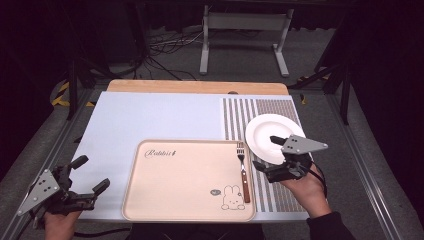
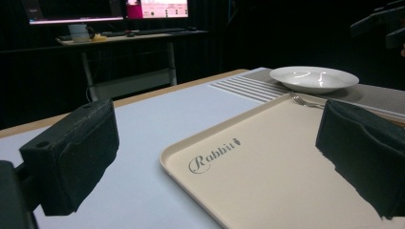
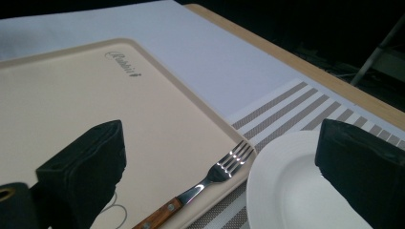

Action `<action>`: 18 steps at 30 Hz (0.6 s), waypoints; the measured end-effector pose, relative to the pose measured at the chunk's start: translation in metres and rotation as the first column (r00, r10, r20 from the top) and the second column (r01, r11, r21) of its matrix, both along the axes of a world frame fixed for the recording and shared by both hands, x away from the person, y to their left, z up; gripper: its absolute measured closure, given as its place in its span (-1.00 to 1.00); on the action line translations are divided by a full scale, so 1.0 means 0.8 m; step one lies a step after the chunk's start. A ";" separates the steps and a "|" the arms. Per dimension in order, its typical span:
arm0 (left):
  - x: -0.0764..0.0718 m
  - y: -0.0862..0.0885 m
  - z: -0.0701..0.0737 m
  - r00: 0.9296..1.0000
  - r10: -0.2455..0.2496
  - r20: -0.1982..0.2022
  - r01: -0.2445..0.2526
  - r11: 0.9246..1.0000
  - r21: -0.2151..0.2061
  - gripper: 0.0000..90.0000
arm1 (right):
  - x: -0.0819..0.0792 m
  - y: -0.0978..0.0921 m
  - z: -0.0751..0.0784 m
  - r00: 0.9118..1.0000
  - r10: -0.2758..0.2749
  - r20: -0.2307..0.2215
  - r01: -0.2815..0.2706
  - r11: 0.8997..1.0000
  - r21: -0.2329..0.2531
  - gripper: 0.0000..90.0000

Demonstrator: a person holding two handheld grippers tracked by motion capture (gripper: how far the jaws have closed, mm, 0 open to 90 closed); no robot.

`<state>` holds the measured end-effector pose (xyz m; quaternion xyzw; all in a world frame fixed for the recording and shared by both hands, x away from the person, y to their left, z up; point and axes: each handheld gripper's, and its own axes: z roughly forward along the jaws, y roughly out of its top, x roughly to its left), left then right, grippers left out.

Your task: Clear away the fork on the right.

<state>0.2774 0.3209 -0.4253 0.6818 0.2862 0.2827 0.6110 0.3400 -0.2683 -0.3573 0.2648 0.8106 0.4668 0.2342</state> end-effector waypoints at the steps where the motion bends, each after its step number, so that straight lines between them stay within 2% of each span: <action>1: 0.000 0.000 0.000 1.000 0.000 0.000 0.000 1.000 -0.001 -0.97 | -0.002 -0.006 -0.002 1.000 -0.002 0.011 0.002 1.000 0.016 -0.94; 2: 0.000 0.000 0.000 1.000 0.000 -0.001 0.000 1.000 0.000 -0.97 | -0.005 -0.015 -0.004 0.999 -0.001 0.037 -0.001 0.999 0.043 -0.96; 4: 0.001 0.000 0.000 1.000 -0.001 0.000 0.001 1.000 0.000 -0.97 | -0.009 -0.023 -0.008 0.998 0.000 0.059 -0.004 0.997 0.072 -0.97; 10: 0.002 -0.001 0.000 1.000 -0.002 0.000 0.002 1.000 -0.001 -0.97 | -0.019 -0.043 -0.018 0.991 -0.008 0.130 -0.011 0.989 0.144 -0.98; 15: 0.002 -0.002 0.000 1.000 -0.007 0.001 0.007 1.000 0.001 -0.97 | -0.023 -0.056 -0.033 0.991 -0.032 0.132 0.011 0.988 0.155 -0.98; 18: 0.002 -0.002 0.000 1.000 -0.006 0.001 0.006 1.000 -0.001 -0.97 | -0.024 -0.062 -0.042 0.990 -0.041 0.137 0.016 0.984 0.180 -0.98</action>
